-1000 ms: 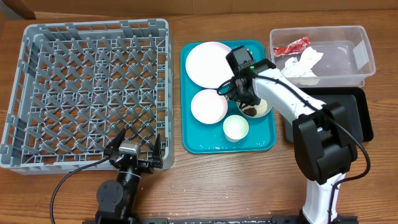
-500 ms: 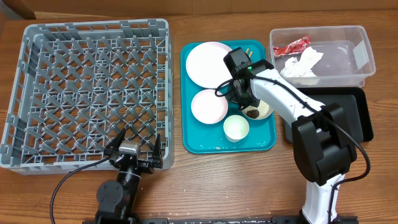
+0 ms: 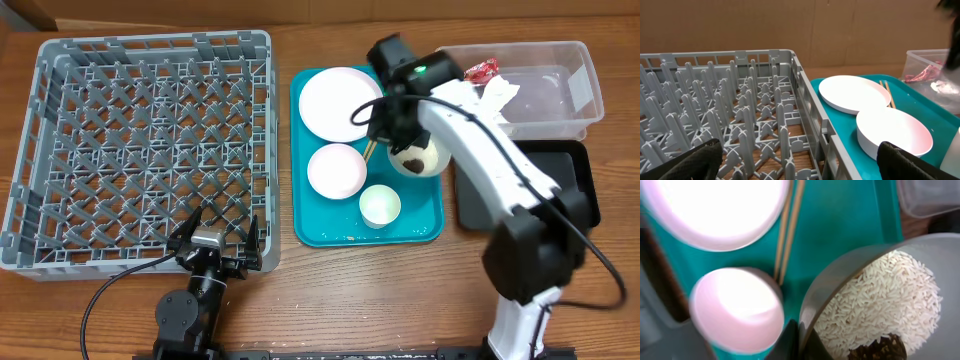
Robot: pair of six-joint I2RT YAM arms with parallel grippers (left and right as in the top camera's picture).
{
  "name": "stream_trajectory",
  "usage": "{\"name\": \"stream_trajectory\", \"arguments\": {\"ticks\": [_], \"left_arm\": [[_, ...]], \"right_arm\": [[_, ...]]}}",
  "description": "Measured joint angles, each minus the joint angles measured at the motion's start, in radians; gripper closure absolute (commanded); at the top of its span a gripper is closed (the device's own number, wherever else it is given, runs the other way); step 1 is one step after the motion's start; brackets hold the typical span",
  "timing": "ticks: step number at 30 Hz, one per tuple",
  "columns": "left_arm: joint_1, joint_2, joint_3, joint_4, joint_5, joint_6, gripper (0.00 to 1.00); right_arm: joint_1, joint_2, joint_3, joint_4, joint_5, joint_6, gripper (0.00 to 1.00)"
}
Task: Sort waste into correct bins and load items into the dishwasher
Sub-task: 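Carry the rice bowl right and tip its contents onto the black tray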
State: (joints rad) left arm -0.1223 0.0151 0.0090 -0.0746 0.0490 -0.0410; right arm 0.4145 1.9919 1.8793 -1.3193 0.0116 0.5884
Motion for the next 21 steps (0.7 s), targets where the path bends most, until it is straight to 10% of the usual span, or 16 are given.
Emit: {"name": "stream_trajectory", "arguments": {"ticks": [21], "left_arm": [[0.000, 0.000, 0.000, 0.000, 0.000, 0.000, 0.00]], "right_arm": [[-0.622, -0.232, -0.332, -0.016, -0.691, -0.645, 0.96]]}}
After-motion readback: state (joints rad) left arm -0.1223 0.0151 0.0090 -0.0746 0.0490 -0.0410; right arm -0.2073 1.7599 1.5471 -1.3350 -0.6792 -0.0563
